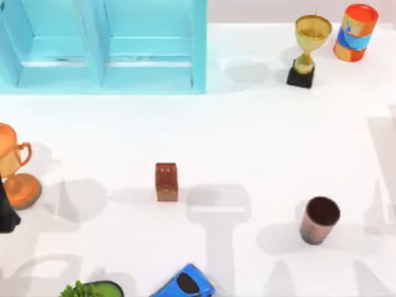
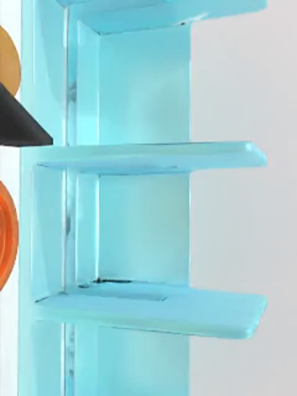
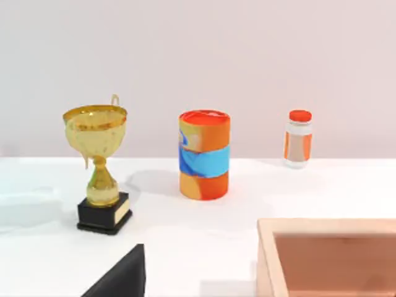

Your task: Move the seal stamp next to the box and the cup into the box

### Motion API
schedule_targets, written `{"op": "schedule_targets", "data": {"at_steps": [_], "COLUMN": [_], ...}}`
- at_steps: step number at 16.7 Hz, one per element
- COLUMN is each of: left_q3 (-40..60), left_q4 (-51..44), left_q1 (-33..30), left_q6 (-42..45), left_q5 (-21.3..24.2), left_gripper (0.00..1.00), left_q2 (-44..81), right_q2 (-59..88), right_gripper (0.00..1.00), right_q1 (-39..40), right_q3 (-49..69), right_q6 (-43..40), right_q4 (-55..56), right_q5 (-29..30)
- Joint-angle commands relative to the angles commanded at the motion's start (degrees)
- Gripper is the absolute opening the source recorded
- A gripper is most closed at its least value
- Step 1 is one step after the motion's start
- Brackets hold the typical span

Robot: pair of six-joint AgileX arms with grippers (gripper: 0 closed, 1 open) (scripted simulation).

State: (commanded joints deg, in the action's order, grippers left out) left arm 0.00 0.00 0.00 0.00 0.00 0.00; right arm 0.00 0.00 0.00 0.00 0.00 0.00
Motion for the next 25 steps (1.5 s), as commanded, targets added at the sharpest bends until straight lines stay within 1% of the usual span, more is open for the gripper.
{"op": "schedule_targets", "data": {"at_steps": [3, 6, 9, 11, 16, 25], "left_q3": [0.0, 0.0, 0.0, 0.0, 0.0, 0.0], "left_q4": [0.0, 0.0, 0.0, 0.0, 0.0, 0.0], "left_q1": [0.0, 0.0, 0.0, 0.0, 0.0, 0.0], "left_q6": [0.0, 0.0, 0.0, 0.0, 0.0, 0.0], "left_q5": [0.0, 0.0, 0.0, 0.0, 0.0, 0.0], "left_gripper": [1.0, 1.0, 1.0, 1.0, 1.0, 1.0], "left_q2": [0.0, 0.0, 0.0, 0.0, 0.0, 0.0], "right_q2": [0.4, 4.8, 13.6, 21.4, 45.0, 93.7], "right_gripper": [1.0, 1.0, 1.0, 1.0, 1.0, 1.0], "right_q1": [0.2, 2.2, 6.0, 9.4, 19.1, 37.1], "right_q3": [0.4, 3.9, 11.3, 18.6, 43.5, 99.4], "right_q6": [0.1, 0.7, 2.2, 4.1, 11.6, 32.4], "right_q4": [-0.4, -4.3, -11.2, -16.6, -30.7, -54.5], "right_q5": [0.0, 0.1, 0.2, 0.2, -0.1, -0.2]}}
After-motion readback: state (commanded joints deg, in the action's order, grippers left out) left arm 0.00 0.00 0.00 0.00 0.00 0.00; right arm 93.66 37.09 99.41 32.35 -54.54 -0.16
